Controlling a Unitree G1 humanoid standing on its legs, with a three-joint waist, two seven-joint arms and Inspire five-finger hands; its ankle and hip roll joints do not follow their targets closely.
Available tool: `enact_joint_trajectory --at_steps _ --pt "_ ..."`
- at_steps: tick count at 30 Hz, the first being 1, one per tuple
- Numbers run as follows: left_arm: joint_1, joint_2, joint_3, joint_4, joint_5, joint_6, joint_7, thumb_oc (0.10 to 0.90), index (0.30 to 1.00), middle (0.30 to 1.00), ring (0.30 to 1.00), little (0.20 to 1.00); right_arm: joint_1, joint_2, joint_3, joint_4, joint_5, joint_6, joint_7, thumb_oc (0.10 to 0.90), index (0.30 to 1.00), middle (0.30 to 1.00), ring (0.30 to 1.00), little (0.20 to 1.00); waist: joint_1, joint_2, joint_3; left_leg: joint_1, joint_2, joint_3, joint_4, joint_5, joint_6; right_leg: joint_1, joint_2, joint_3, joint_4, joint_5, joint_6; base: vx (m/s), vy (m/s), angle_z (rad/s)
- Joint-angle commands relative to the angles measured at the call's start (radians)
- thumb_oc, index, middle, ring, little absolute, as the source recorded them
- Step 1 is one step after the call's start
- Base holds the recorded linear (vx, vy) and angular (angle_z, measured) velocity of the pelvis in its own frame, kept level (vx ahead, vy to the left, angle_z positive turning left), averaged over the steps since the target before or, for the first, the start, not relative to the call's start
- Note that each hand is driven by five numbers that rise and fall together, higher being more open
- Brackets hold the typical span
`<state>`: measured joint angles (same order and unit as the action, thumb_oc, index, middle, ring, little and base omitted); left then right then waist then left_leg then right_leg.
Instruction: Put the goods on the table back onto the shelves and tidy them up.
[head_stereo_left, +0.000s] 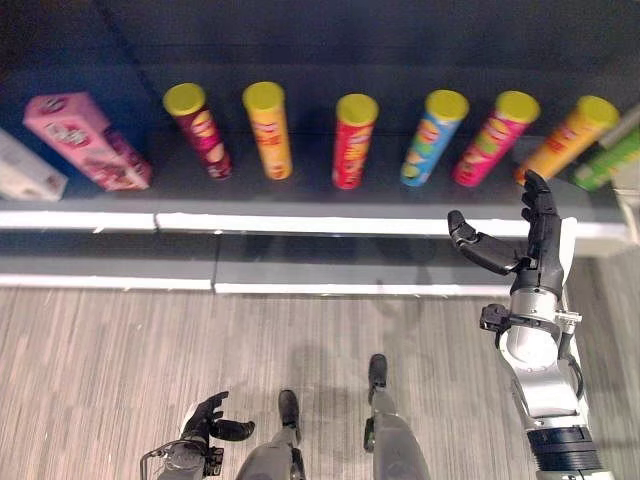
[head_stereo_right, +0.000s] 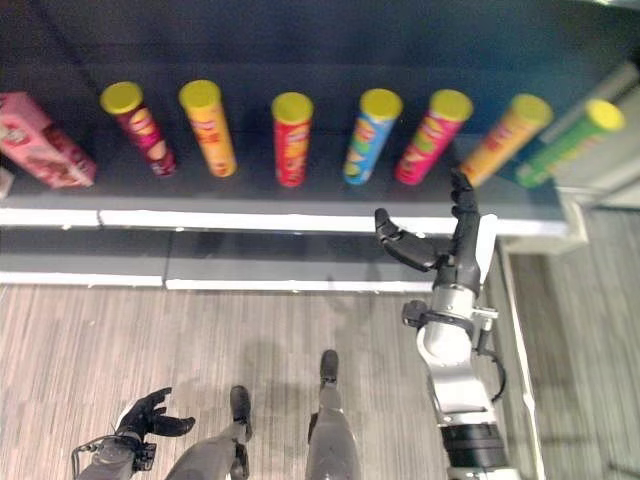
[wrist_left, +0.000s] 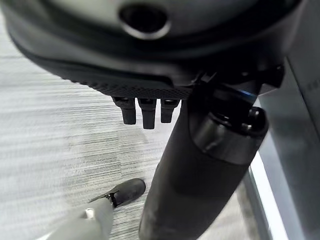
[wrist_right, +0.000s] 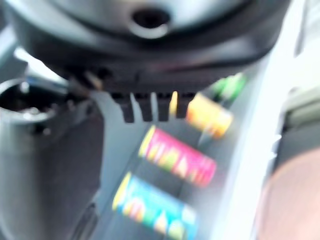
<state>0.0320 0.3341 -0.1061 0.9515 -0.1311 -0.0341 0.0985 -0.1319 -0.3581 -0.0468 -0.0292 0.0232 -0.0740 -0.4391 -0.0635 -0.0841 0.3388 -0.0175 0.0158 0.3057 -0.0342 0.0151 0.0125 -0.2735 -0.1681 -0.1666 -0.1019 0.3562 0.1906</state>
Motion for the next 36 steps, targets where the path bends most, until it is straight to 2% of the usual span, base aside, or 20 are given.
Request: enact_joint_trajectory --at_steps 1,5,6,8,10,13,14,15,16,17,18,19,20,22,23,24,26,28,32,36 --pt "0.022 0.022 0.011 -0.021 0.029 -0.016 0.019 0.8 0.9 0.9 0.9 0.9 -0.1 -0.13 -0.131 -0.148 0.013 -0.14 -0.018 0.8 0.9 0.9 0.9 0.9 0.063 0.062 -0.07 0.021 0.103 0.008 -0.047 -0.049 -0.07 0.178 -0.19 -0.213 0.09 -0.155 0.057 0.0 -0.104 -1.22" --pt "0.044 0.018 0.029 -0.026 0.024 -0.015 0.013 0.8 0.9 0.9 0.9 0.9 -0.1 -0.159 -0.152 -0.154 0.005 -0.13 -0.029 0.8 0.9 0.9 0.9 0.9 0.093 0.05 -0.098 0.046 0.138 0.076 -0.033 -0.062 -0.095 0.214 -0.226 -0.309 0.059 -0.104 0.071 0.03 -0.165 -1.23" --pt "0.05 0.019 0.05 -0.023 0.022 -0.012 0.01 0.8 0.9 0.9 0.9 0.9 -0.09 -0.182 -0.166 -0.154 -0.009 -0.119 -0.032 0.8 0.9 0.9 0.9 0.9 0.113 0.023 -0.121 0.05 0.155 0.12 -0.02 -0.059 -0.107 0.236 -0.231 -0.386 0.032 -0.123 0.071 0.08 -0.244 -1.34" --pt "0.054 0.017 0.053 -0.019 0.023 -0.011 0.003 0.8 0.9 0.9 0.9 0.9 -0.075 -0.204 -0.197 -0.157 -0.001 -0.114 -0.03 0.8 0.9 0.9 0.9 0.9 0.107 0.004 -0.139 0.061 0.191 0.146 0.004 -0.047 -0.131 0.241 -0.206 -0.377 0.028 -0.152 0.071 0.14 -0.349 -1.01" --pt "0.055 0.015 0.039 -0.027 0.023 -0.013 -0.012 0.8 0.9 0.9 0.9 0.9 -0.063 -0.255 -0.231 -0.167 0.016 -0.119 -0.025 0.8 0.9 0.9 0.9 0.9 0.078 0.008 -0.155 0.099 0.259 0.157 0.017 -0.03 -0.168 0.247 -0.151 -0.342 0.045 -0.206 0.056 0.24 -0.5 -0.66" --pt "0.046 0.015 0.016 -0.095 0.001 -0.014 -0.036 0.8 0.9 0.9 0.9 0.9 -0.044 -0.35 -0.285 -0.17 0.042 -0.134 -0.035 0.8 0.9 0.9 0.9 0.9 0.03 0.04 -0.164 0.095 0.403 0.149 0.149 0.068 -0.225 0.292 0.001 -0.296 0.036 -0.328 -0.035 0.22 -0.593 -0.31" --pt "0.045 0.017 0.014 -0.109 -0.011 -0.016 -0.038 0.8 0.9 0.9 0.9 0.9 -0.05 -0.365 -0.288 -0.174 0.051 -0.137 -0.035 0.8 0.9 0.9 0.9 0.9 0.028 0.044 -0.158 0.074 0.433 0.107 0.25 0.122 -0.225 0.317 0.046 -0.274 0.024 -0.356 -0.067 0.19 -0.468 -0.45" --pt "0.045 0.017 0.014 -0.11 -0.011 -0.016 -0.038 0.8 0.9 0.9 0.9 0.9 -0.05 -0.366 -0.288 -0.173 0.051 -0.137 -0.035 0.8 0.9 0.9 0.9 0.9 0.027 0.046 -0.157 0.072 0.436 0.105 0.254 0.121 -0.226 0.317 0.049 -0.275 0.024 -0.357 -0.069 0.19 -0.381 -0.63" --pt "0.048 0.015 0.007 -0.125 -0.02 -0.024 -0.036 0.8 0.9 0.9 0.9 0.9 -0.085 -0.382 -0.254 -0.164 0.06 -0.139 -0.029 0.8 0.9 0.9 0.9 0.9 0.049 0.037 -0.147 0.031 0.387 -0.01 0.343 0.098 -0.181 0.323 0.075 -0.231 0.021 -0.385 -0.095 0.06 -0.218 -0.62" --pt "0.05 0.011 0.009 -0.128 -0.028 -0.024 -0.035 0.8 0.9 0.9 0.9 0.9 -0.098 -0.389 -0.24 -0.161 0.07 -0.139 -0.019 0.8 0.9 0.9 0.9 0.9 0.056 0.024 -0.14 -0.02 0.328 -0.066 0.376 0.067 -0.141 0.316 0.069 -0.222 0.023 -0.377 -0.106 0.06 -0.214 -0.69" --pt "0.05 0.011 0.01 -0.128 -0.028 -0.024 -0.035 0.8 0.9 0.9 0.9 0.9 -0.098 -0.389 -0.239 -0.16 0.07 -0.139 -0.019 0.8 0.9 0.9 0.9 0.9 0.054 0.024 -0.141 -0.023 0.328 -0.068 0.378 0.067 -0.14 0.315 0.069 -0.223 0.023 -0.377 -0.106 0.07 -0.145 -1.04" --pt "0.054 0.0 0.008 -0.116 -0.035 -0.025 -0.036 0.8 0.9 0.9 0.9 0.9 -0.116 -0.39 -0.225 -0.148 0.09 -0.144 -0.006 0.8 0.9 0.9 0.9 0.9 0.085 0.004 -0.131 -0.081 0.204 -0.166 0.373 -0.045 -0.108 0.334 0.075 -0.173 0.018 -0.382 -0.102 0.17 -0.141 -1.08" --pt "0.053 -0.001 0.006 -0.114 -0.034 -0.027 -0.039 0.8 0.9 0.9 0.9 0.9 -0.119 -0.389 -0.225 -0.144 0.095 -0.145 -0.001 0.8 0.9 0.9 0.9 0.9 0.092 0.003 -0.128 -0.098 0.172 -0.185 0.359 -0.076 -0.101 0.34 0.076 -0.16 0.018 -0.385 -0.099 0.21 -0.148 -0.84" --pt "0.052 -0.007 -0.007 -0.101 -0.028 -0.029 -0.045 0.8 0.9 0.9 0.9 0.9 -0.125 -0.389 -0.224 -0.129 0.099 -0.146 -0.001 0.8 0.9 0.9 0.9 0.9 0.114 0.011 -0.127 -0.153 0.096 -0.215 0.283 -0.061 -0.086 0.352 0.087 -0.138 0.016 -0.39 -0.096 0.17 -0.028 -0.67" --pt "0.053 -0.01 -0.015 -0.1 -0.024 -0.029 -0.049 0.8 0.9 0.9 0.9 0.9 -0.13 -0.393 -0.221 -0.119 0.102 -0.146 0.0 0.8 0.9 0.9 0.9 0.9 0.125 0.02 -0.13 -0.175 0.057 -0.228 0.223 -0.021 -0.081 0.355 0.096 -0.128 0.015 -0.39 -0.095 0.32 -0.026 -0.87" --pt "0.05 -0.018 -0.036 -0.083 -0.007 -0.03 -0.054 0.8 0.9 0.9 0.9 0.9 -0.154 -0.391 -0.205 -0.094 0.109 -0.15 -0.012 0.8 0.9 0.9 0.9 0.9 0.156 0.053 -0.126 -0.258 -0.019 -0.238 0.072 0.084 -0.096 0.388 0.146 -0.092 0.015 -0.41 -0.096 0.33 -0.027 -0.86" --pt "0.043 -0.02 -0.042 -0.07 0.003 -0.028 -0.053 0.8 0.9 0.9 0.9 0.9 -0.167 -0.391 -0.198 -0.09 0.117 -0.15 -0.015 0.8 0.9 0.9 0.9 0.9 0.173 0.065 -0.123 -0.276 -0.033 -0.211 0.022 0.126 -0.107 0.407 0.167 -0.065 0.015 -0.43 -0.101 0.3 -0.008 -0.98" --pt "0.055 -0.023 -0.037 -0.072 0.007 -0.025 -0.054 0.8 0.9 0.9 0.9 0.9 -0.174 -0.391 -0.187 -0.09 0.113 -0.15 -0.007 0.8 0.9 0.9 0.9 0.9 0.173 0.078 -0.137 -0.235 -0.034 -0.215 -0.01 0.14 -0.084 0.428 0.186 -0.043 0.015 -0.448 -0.104 0.23 0.045 -0.8" --pt "0.067 -0.029 -0.018 -0.04 0.005 -0.022 -0.043 0.8 0.9 0.9 0.9 0.9 -0.178 -0.373 -0.163 -0.097 0.099 -0.134 0.023 0.8 0.9 0.9 0.9 0.9 0.168 0.055 -0.168 -0.154 -0.03 -0.204 -0.022 0.134 -0.067 0.468 0.158 -0.013 0.041 -0.488 -0.1 0.31 0.111 -0.11" --pt "0.089 -0.025 0.003 -0.034 -0.002 -0.017 -0.04 0.8 0.9 0.9 0.9 0.9 -0.21 -0.346 -0.117 -0.075 0.061 -0.107 0.053 0.8 0.9 0.9 0.9 0.9 0.187 0.044 -0.175 -0.042 -0.03 -0.149 -0.035 0.055 -0.002 0.345 0.074 -0.019 0.371 -0.467 -0.02 0.24 0.151 -0.62"
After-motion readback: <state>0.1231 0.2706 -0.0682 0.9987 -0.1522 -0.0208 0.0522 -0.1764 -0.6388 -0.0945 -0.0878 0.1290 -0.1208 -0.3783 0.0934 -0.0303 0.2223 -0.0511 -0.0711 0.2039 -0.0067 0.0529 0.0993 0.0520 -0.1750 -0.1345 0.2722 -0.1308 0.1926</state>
